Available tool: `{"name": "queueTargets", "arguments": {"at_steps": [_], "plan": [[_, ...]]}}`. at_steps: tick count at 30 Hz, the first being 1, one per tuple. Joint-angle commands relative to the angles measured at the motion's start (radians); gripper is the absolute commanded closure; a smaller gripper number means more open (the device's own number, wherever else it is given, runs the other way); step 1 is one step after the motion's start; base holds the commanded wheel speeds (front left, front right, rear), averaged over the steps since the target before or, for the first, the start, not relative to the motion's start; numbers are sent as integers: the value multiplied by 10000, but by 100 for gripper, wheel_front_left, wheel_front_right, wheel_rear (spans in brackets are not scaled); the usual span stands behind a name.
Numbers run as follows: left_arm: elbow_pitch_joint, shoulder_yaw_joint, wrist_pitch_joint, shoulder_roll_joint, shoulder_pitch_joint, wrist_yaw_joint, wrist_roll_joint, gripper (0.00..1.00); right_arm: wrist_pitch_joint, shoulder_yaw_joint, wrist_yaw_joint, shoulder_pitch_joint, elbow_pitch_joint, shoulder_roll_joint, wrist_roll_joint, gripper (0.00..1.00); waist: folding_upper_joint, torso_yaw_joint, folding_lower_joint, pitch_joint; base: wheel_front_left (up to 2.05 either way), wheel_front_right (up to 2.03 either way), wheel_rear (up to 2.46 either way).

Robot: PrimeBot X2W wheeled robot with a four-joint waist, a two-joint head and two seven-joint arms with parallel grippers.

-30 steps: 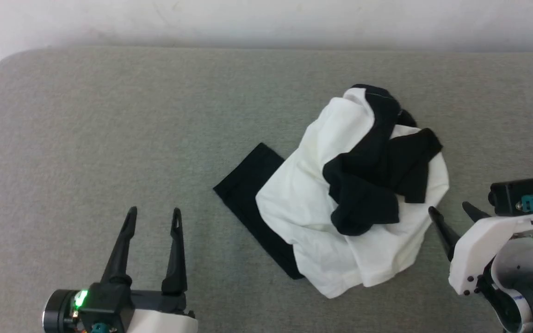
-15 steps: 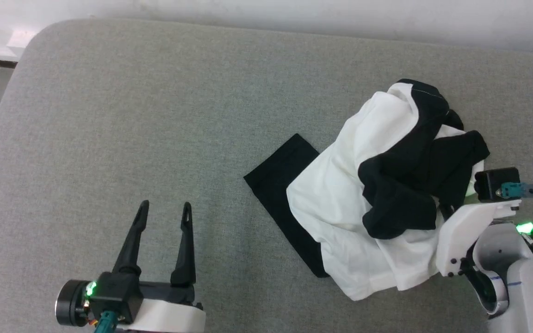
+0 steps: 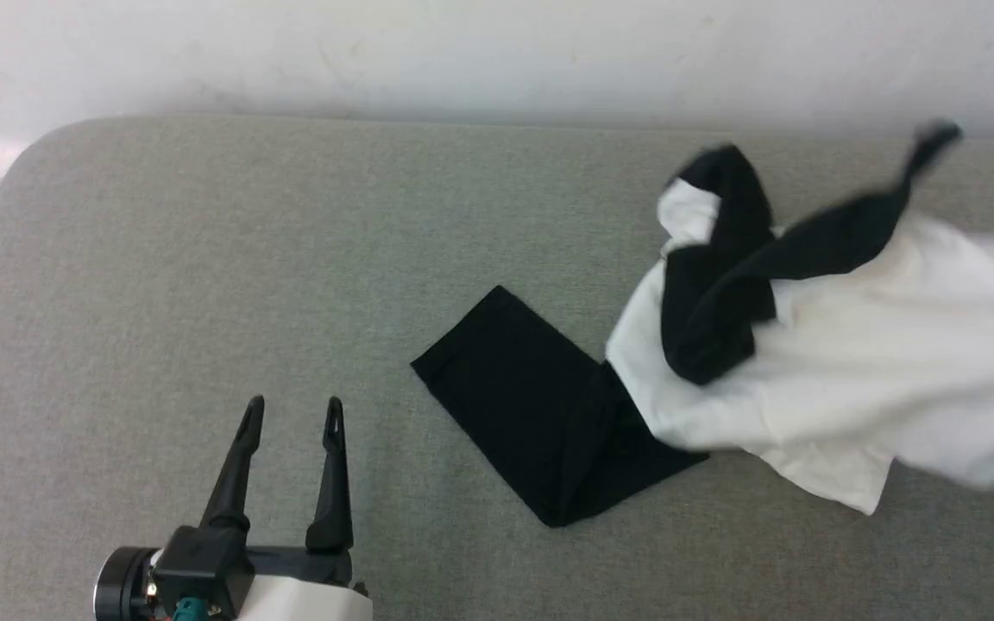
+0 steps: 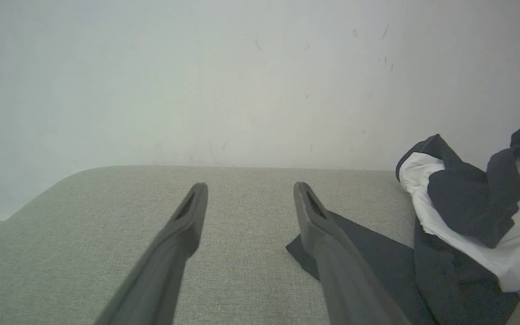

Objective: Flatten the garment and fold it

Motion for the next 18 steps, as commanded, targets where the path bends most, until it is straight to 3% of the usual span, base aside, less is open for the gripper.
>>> {"name": "queueTargets", "arguments": {"at_steps": [1,6,8,9,13,18], "plan": [[-27,62,-49,-52,146,-76,120,0,43,-292,-9,556,-88,175,3,100,0,-167,2,-123,0,0,0],[-17,138,-49,-75,222,-185,161,0,-93,-1115,-9,2650,118,664,-215,100,0,-210,2,-52,0,0,0],[-1,165,-49,-73,218,-211,181,0,-459,-1076,-9,2940,514,730,-182,51,0,-251,2,-41,0,0,0],[10,175,-49,-74,215,-225,185,0,-613,-1017,-9,2996,722,744,-213,0,0,-266,2,-55,0,0,0],[31,243,-49,-37,221,-242,188,0,-1099,-504,-9,2642,1155,755,217,0,0,-343,2,-120,0,0,0],[-16,308,-49,-9,222,-228,202,0,-885,546,-9,1711,-30,712,122,0,0,-358,2,-94,0,0,0]]}}
